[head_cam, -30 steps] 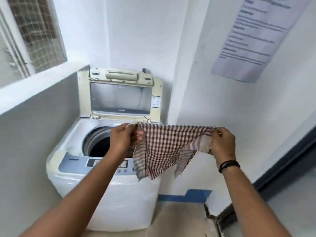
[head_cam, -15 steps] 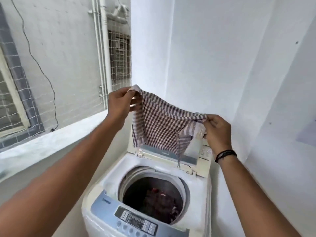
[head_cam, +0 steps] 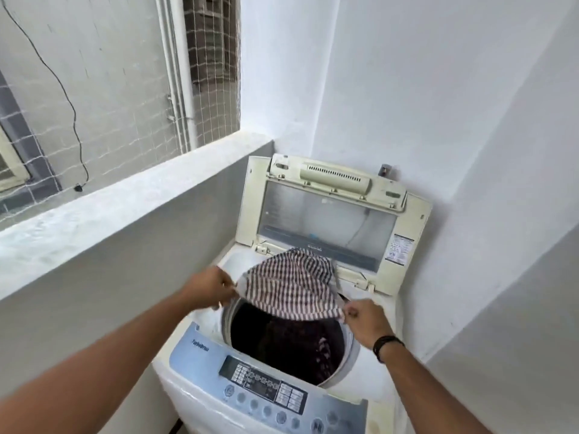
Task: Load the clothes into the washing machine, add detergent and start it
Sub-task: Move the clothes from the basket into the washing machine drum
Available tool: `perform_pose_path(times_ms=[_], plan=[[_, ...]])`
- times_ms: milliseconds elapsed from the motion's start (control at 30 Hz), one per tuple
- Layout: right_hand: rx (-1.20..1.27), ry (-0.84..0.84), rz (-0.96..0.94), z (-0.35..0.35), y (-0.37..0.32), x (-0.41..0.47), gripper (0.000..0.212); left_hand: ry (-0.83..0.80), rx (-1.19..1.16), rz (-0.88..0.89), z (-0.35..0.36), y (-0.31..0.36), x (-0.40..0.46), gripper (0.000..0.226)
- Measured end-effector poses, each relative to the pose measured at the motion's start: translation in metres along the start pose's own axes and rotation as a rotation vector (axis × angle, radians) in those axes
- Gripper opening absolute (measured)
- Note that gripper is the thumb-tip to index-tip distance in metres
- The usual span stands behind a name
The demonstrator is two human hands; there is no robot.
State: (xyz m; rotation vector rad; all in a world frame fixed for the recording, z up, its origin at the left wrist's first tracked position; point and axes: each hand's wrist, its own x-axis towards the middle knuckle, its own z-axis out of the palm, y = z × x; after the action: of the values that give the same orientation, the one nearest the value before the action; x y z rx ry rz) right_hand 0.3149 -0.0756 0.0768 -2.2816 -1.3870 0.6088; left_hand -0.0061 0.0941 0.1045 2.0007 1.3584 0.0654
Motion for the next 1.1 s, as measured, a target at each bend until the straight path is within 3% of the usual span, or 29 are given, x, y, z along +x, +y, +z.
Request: perform_pose_path(times_ms=[67, 133, 300, 400, 533, 700, 733, 800, 867, 967, 1100], plan=[[-0.121, -0.243, 0.079, 0.027, 0.016, -0.008, 0.020, -0.255, 0.117, -0.066, 0.025, -0.021, 0.006, 0.015], [-0.203, -0.350, 0.107, 0.044, 0.027, -0.010, 0.020, -0.411, 0.174, -0.113, 0.037, -0.028, 0.010, 0.011], [-0.324, -0.516, 0.100, 0.049, 0.020, 0.003, 0.020, -0.536, 0.254, -0.127, 0.031, -0.026, 0.030, 0.009], [-0.323, -0.573, 0.080, 0.049, 0.007, 0.010, 0.027, -0.441, 0.098, -0.144, 0.029, -0.025, 0.043, 0.012], [-0.261, -0.332, 0.187, 0.055, 0.002, 0.018, 0.019, -0.106, -0.179, -0.185, 0.039, -0.037, 0.062, 0.016], [-0.217, -0.160, 0.312, 0.061, -0.013, 0.022, 0.025, -0.130, -0.447, -0.265, 0.061, -0.050, 0.075, 0.025], [-0.090, -0.108, 0.348, 0.067, -0.011, 0.026, 0.027, -0.097, -0.488, -0.252, 0.066, -0.052, 0.077, 0.037], [0.255, -0.089, 0.435, 0.075, -0.009, 0.029, 0.036, -0.060, -0.533, -0.188, 0.076, -0.059, 0.084, 0.083], [0.514, -0.127, 0.459, 0.082, -0.007, 0.028, 0.067, -0.038, -0.551, -0.141, 0.084, -0.056, 0.081, 0.102], [0.565, -0.100, 0.486, 0.093, -0.003, 0.023, 0.078, 0.018, -0.590, -0.134, 0.097, -0.051, 0.079, 0.087], [0.596, -0.025, 0.498, 0.095, -0.001, 0.006, 0.058, -0.020, -0.616, -0.107, 0.114, -0.041, 0.081, 0.034]])
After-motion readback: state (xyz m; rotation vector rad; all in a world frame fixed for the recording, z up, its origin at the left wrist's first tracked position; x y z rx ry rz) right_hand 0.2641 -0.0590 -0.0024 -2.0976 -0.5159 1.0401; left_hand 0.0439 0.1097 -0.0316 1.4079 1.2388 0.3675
